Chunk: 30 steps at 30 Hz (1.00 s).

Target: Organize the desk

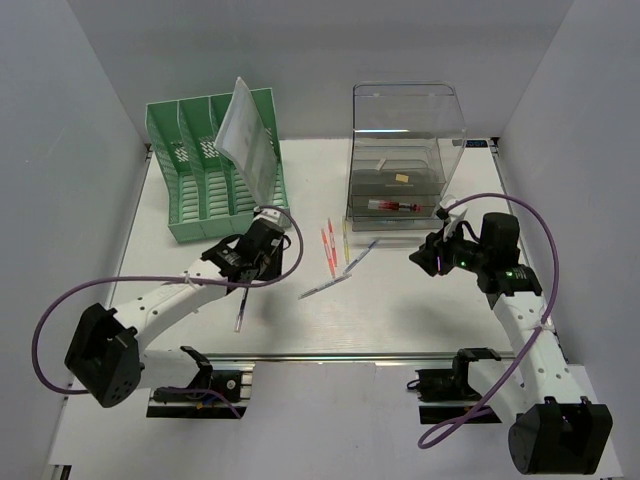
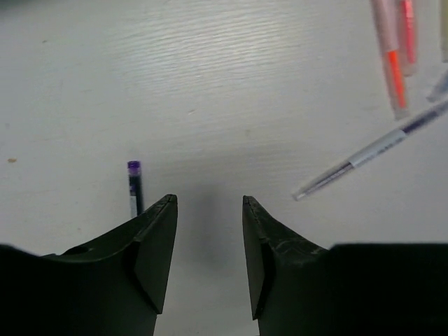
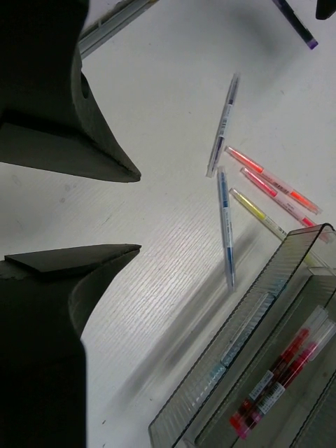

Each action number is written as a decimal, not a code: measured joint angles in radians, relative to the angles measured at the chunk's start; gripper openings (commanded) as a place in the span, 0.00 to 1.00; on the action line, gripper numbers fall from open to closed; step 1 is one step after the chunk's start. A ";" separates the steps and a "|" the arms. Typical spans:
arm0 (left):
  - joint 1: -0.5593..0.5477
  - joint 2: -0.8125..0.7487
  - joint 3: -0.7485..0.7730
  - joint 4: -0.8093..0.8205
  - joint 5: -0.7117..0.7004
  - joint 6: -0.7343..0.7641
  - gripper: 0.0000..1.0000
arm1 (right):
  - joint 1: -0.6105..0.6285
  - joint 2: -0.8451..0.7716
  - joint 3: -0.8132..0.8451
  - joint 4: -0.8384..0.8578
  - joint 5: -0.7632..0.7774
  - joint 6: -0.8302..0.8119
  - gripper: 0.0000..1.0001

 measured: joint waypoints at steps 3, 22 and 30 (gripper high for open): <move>0.061 0.032 -0.001 -0.031 -0.010 -0.014 0.54 | -0.006 0.000 -0.008 0.001 0.002 0.000 0.47; 0.247 0.154 -0.097 -0.115 0.090 -0.048 0.56 | -0.024 -0.010 -0.010 0.001 0.004 -0.002 0.47; 0.248 0.169 -0.100 -0.129 0.124 -0.052 0.54 | -0.027 -0.015 -0.011 0.001 0.004 -0.002 0.47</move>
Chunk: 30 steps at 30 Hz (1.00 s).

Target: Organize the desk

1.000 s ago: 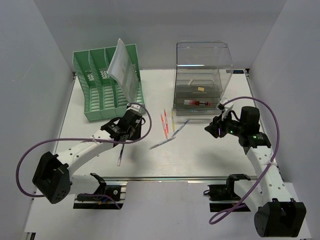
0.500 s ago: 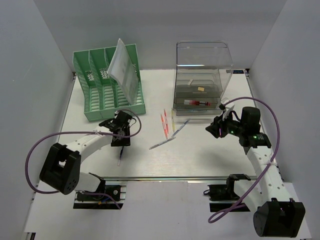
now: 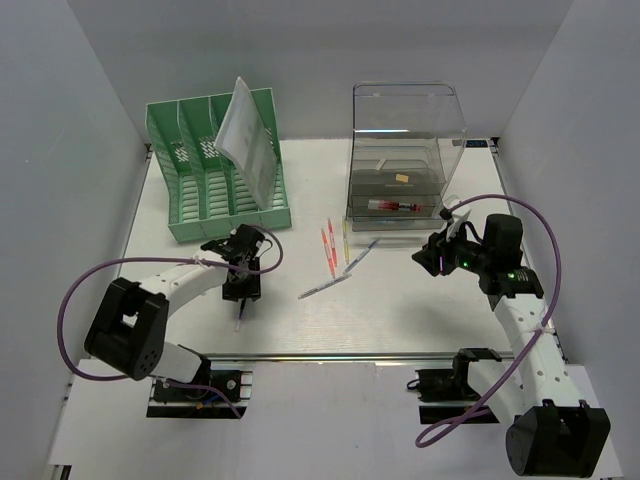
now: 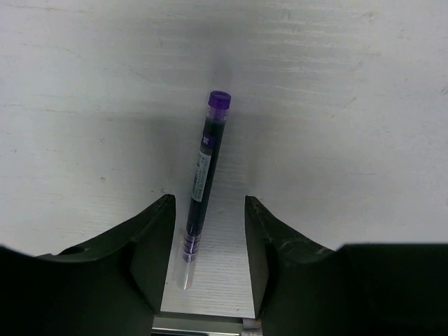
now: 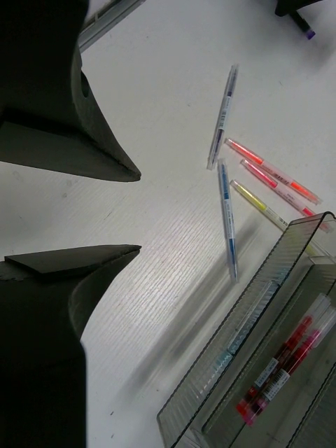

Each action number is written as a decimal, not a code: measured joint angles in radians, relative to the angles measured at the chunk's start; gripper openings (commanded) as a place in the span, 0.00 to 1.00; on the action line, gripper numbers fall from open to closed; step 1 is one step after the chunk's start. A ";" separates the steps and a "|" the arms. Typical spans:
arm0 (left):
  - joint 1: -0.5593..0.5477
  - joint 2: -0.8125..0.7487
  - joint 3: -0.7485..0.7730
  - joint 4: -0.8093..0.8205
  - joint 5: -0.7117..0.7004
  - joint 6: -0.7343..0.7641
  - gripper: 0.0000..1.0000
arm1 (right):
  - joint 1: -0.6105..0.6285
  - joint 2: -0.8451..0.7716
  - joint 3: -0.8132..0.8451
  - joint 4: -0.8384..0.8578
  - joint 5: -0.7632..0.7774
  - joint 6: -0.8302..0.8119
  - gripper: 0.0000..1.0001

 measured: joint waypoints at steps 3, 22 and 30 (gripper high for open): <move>0.000 0.013 -0.016 0.006 0.002 -0.004 0.52 | 0.000 0.000 0.000 0.000 0.000 0.000 0.47; -0.001 0.021 -0.015 0.026 0.035 0.002 0.00 | -0.038 -0.007 -0.001 0.006 -0.003 -0.001 0.48; -0.015 -0.199 -0.014 0.069 0.187 0.069 0.00 | -0.048 -0.007 -0.018 0.006 -0.009 -0.015 0.56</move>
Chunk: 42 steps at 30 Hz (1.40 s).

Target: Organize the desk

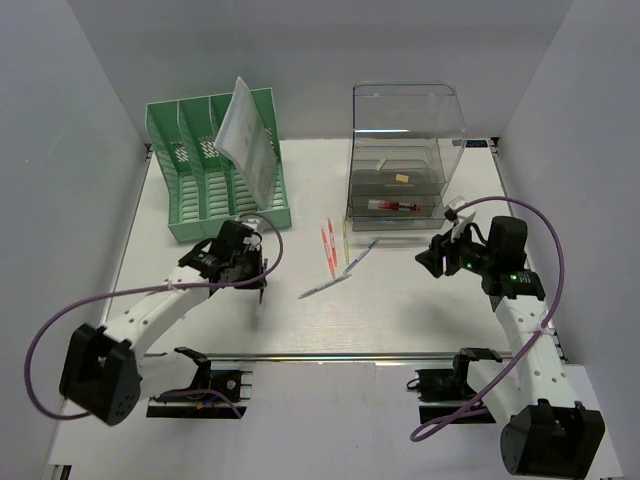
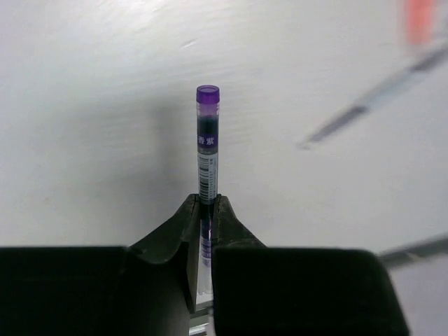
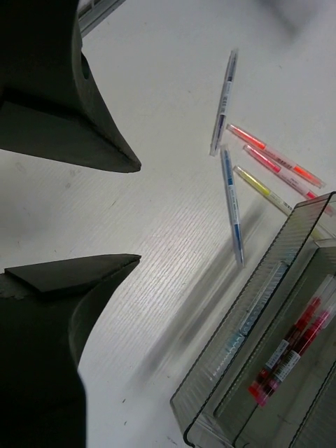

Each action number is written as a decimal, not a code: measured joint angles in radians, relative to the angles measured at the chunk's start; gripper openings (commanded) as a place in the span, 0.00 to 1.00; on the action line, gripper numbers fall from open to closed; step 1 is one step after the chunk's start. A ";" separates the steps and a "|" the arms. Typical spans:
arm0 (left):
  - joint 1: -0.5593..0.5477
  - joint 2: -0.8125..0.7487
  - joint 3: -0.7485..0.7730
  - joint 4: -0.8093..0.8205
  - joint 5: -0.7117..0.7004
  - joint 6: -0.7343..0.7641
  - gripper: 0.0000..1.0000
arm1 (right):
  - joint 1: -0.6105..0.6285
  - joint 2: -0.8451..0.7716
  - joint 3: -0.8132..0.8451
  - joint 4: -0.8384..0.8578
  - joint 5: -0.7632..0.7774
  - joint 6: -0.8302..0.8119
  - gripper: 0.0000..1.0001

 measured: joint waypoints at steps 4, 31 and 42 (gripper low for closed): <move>-0.018 -0.119 0.022 0.105 0.161 0.069 0.00 | -0.010 0.000 0.000 0.001 0.006 -0.006 0.38; -0.213 0.599 0.745 0.670 0.528 0.695 0.00 | -0.129 0.000 -0.013 0.041 0.056 0.000 0.06; -0.237 0.769 0.840 0.724 0.474 0.754 0.00 | -0.134 -0.008 -0.013 0.042 0.040 0.000 0.08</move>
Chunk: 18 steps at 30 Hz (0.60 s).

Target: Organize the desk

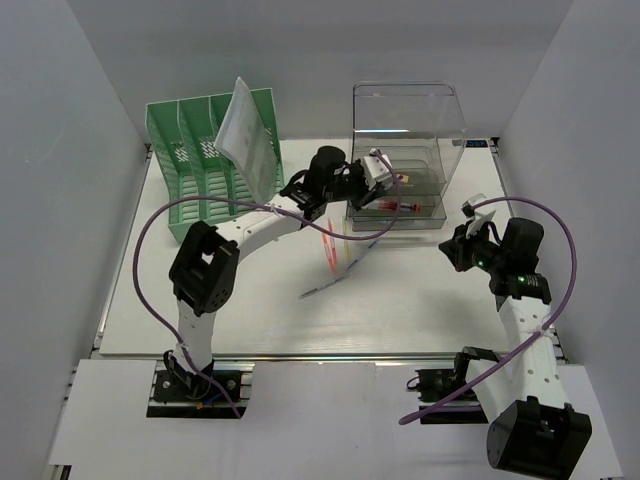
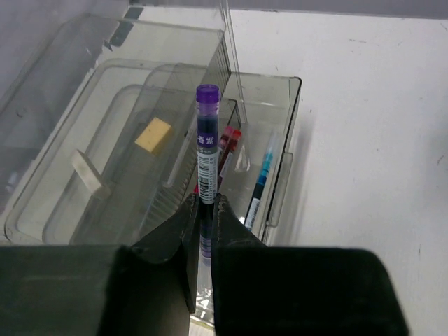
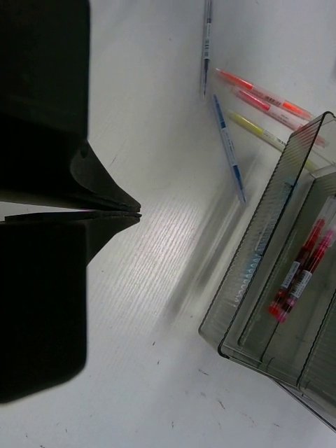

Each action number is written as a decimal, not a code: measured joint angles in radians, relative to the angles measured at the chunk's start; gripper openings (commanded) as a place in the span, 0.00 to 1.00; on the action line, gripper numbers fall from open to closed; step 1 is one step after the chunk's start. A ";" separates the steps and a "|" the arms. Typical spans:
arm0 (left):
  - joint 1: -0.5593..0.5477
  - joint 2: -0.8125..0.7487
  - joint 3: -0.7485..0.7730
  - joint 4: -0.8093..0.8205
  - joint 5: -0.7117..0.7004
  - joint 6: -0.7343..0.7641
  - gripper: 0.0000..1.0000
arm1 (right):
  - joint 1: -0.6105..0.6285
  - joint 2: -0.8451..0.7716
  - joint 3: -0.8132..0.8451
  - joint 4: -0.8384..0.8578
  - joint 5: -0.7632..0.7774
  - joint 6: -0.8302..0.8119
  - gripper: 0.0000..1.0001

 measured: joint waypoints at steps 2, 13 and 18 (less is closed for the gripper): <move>-0.005 0.014 0.026 0.004 -0.003 0.003 0.00 | 0.000 0.000 0.000 0.000 -0.003 0.000 0.08; -0.039 0.080 0.096 -0.001 -0.050 0.019 0.31 | -0.001 -0.004 0.000 0.000 -0.007 0.000 0.15; -0.050 0.105 0.096 -0.018 -0.078 0.023 0.48 | -0.002 -0.004 0.000 0.000 -0.008 0.000 0.16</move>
